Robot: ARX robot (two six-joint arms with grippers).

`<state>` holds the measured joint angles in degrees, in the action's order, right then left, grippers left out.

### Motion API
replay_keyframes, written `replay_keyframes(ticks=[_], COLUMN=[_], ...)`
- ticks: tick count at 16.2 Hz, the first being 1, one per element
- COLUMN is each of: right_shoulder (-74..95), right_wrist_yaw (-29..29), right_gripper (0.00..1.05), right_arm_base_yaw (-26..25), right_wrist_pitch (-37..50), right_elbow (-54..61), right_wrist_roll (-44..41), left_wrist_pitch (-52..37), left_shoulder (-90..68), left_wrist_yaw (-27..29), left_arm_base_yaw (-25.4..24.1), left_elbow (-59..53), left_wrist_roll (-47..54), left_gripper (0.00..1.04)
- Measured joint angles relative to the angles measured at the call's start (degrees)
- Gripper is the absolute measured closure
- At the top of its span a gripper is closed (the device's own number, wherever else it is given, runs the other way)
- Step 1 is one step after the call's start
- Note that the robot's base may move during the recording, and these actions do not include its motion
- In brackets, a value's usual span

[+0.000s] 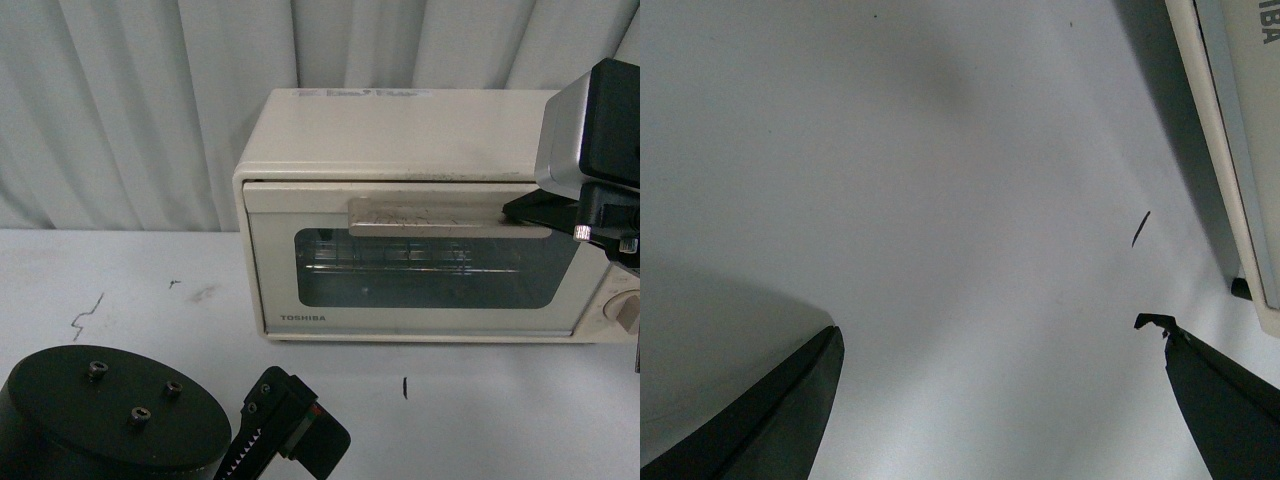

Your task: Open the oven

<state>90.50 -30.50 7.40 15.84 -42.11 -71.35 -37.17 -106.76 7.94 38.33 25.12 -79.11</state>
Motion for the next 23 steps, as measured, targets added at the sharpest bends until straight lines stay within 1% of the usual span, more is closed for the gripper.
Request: replay_keyframes(ticks=[9, 15, 18, 23], right_shoulder=[-1.03, -3.58, -3.76, -4.44], right_wrist_yaw=[-2.60, -5.46, -5.25, -4.22], right_gripper=[1.03, 1.03, 1.03, 1.03], right_arm_base_yaw=[-0.28, 2.36, 2.78, 2.71], right_wrist_pitch=[-2.23, -10.88, -15.61, -17.92], right_elbow=[1.92, 5.03, 6.05, 6.54], right_wrist_roll=[1.36, 2.86, 2.78, 2.32], left_wrist_pitch=[0.02, 0.04, 0.04, 0.04], left_shoulder=[0.00, 0.00, 0.00, 0.00], left_wrist_yaw=[-0.02, -0.02, -0.02, -0.02], left_arm_base_yaw=[0.00, 0.00, 0.00, 0.00], left_elbow=[0.00, 0.00, 0.00, 0.00], left_wrist_roll=[-0.02, -0.02, 0.00, 0.00], left_gripper=[0.07, 0.07, 0.07, 0.07])
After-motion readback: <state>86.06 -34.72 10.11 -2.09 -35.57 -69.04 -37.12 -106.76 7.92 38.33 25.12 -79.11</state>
